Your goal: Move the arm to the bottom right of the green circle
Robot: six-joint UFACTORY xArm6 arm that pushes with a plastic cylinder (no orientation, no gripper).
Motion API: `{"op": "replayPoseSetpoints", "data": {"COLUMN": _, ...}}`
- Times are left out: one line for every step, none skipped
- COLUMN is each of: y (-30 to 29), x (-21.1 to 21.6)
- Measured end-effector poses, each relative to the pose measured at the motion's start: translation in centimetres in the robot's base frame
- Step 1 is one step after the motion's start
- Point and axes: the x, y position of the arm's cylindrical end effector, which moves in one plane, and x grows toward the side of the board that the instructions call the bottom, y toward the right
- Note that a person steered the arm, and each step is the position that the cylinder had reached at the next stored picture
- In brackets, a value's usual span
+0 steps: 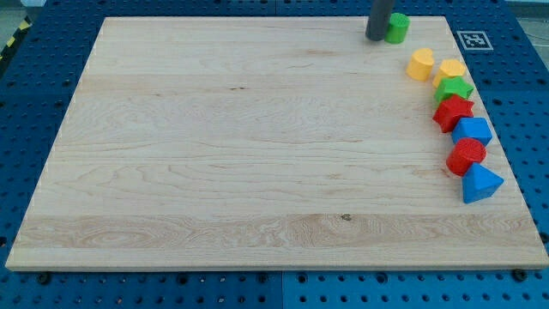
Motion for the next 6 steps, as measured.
{"op": "replayPoseSetpoints", "data": {"y": 2.7, "x": -1.1}}
{"op": "replayPoseSetpoints", "data": {"y": 2.1, "x": -1.1}}
{"op": "replayPoseSetpoints", "data": {"y": -2.6, "x": 1.1}}
{"op": "replayPoseSetpoints", "data": {"y": -6.2, "x": 5.3}}
{"op": "replayPoseSetpoints", "data": {"y": -6.2, "x": 5.3}}
{"op": "replayPoseSetpoints", "data": {"y": -4.0, "x": 4.2}}
